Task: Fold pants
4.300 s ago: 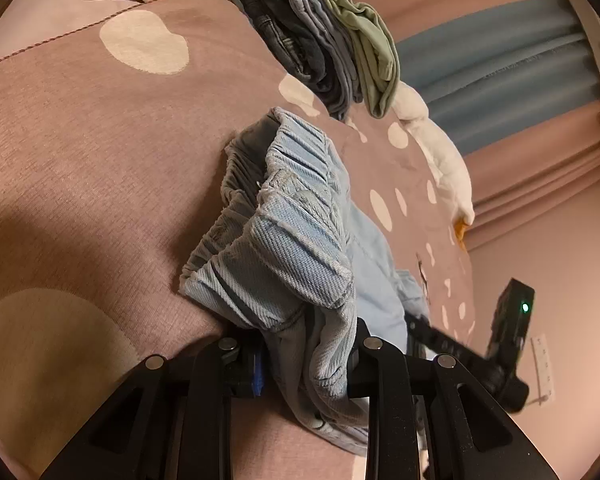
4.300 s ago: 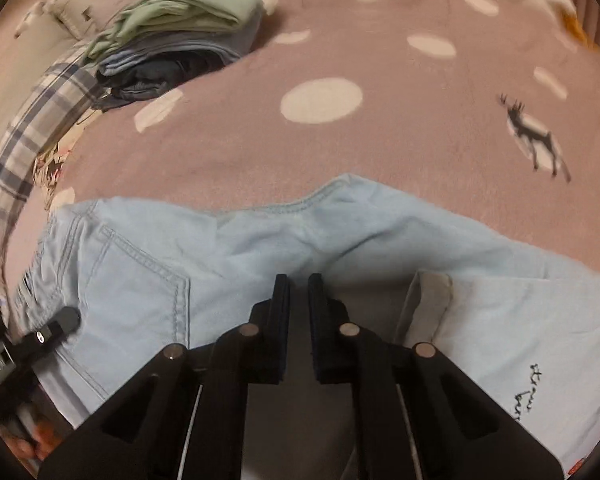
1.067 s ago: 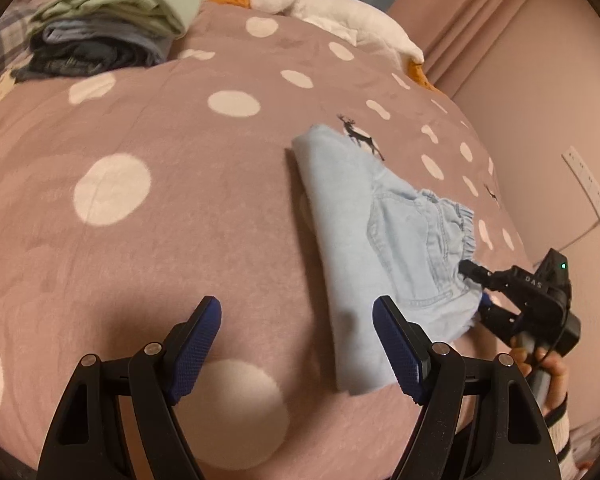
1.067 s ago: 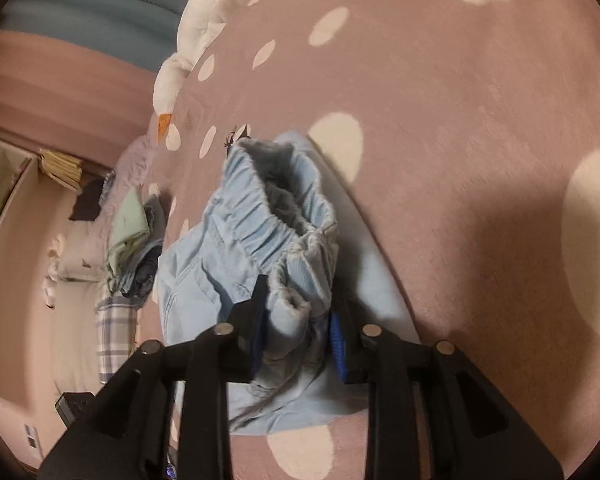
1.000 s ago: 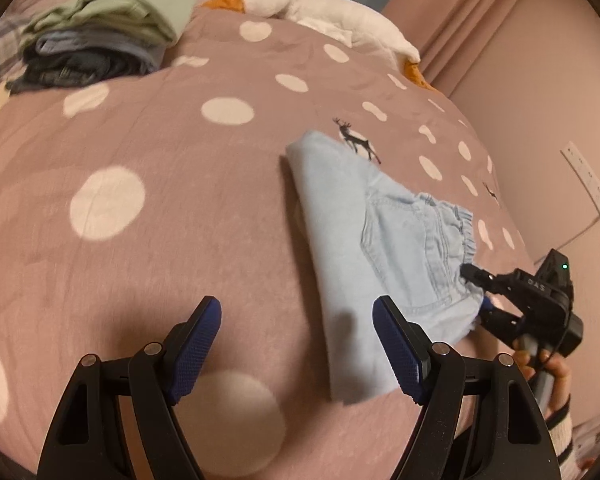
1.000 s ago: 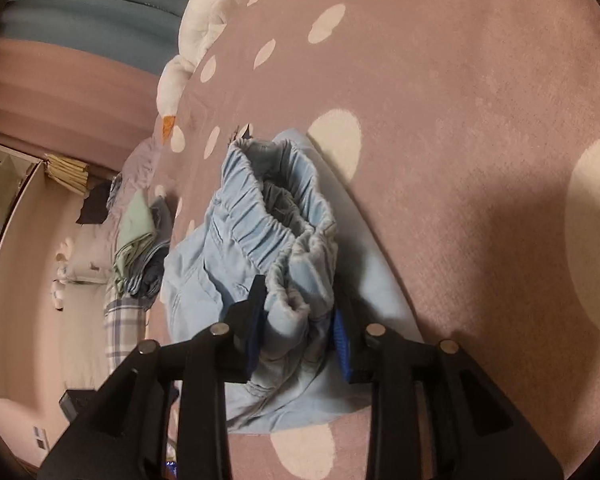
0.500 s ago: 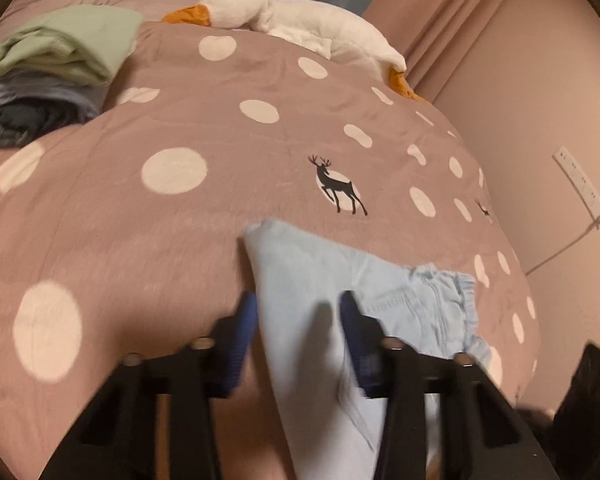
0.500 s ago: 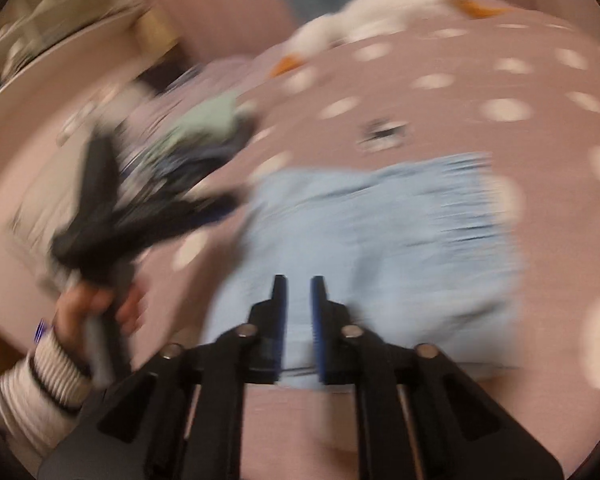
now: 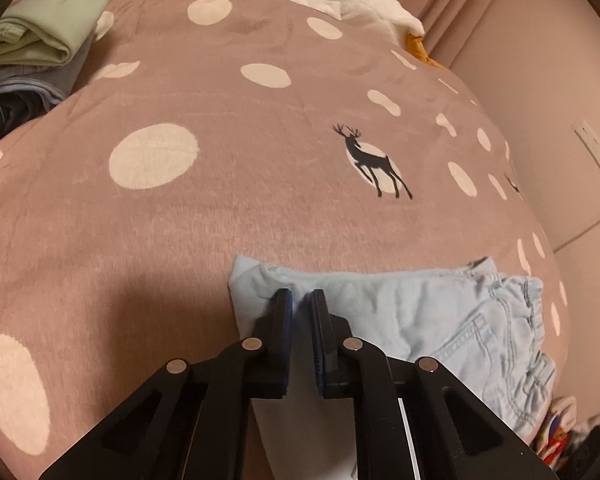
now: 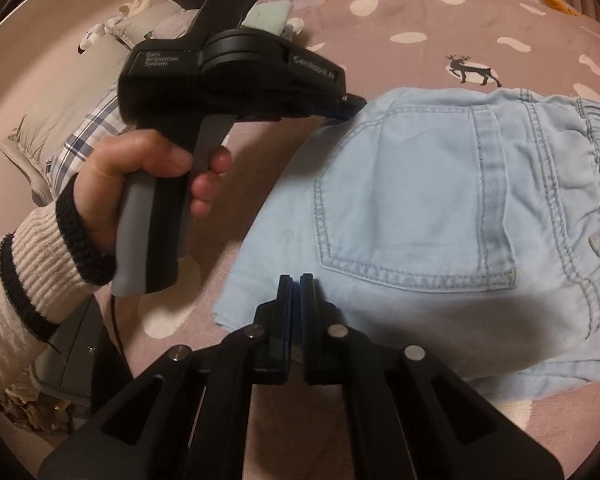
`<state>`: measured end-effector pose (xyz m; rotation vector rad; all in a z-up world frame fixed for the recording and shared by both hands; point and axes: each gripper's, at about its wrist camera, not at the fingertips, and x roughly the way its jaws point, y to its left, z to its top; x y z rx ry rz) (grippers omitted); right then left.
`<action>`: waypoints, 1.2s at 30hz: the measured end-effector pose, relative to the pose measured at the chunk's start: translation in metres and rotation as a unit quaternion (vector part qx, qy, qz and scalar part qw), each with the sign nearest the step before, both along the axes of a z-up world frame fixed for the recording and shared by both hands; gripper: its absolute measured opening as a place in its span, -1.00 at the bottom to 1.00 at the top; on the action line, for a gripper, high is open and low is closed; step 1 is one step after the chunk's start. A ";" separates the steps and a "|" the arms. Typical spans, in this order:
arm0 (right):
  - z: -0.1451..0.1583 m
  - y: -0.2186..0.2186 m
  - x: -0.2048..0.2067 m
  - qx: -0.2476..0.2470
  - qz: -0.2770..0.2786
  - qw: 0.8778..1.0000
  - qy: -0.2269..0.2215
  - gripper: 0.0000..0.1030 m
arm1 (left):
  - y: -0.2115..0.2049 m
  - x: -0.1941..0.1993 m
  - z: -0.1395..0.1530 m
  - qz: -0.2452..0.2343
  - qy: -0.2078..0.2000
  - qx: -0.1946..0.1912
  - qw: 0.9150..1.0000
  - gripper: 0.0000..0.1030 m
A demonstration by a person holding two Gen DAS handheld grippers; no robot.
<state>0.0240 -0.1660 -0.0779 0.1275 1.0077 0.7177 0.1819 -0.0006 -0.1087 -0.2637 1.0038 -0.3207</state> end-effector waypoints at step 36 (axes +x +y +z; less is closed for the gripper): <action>0.017 -0.137 -0.014 -0.070 -0.196 0.978 -0.028 -0.39 | -0.001 -0.165 0.009 -0.049 -0.011 -0.031 0.998 -0.74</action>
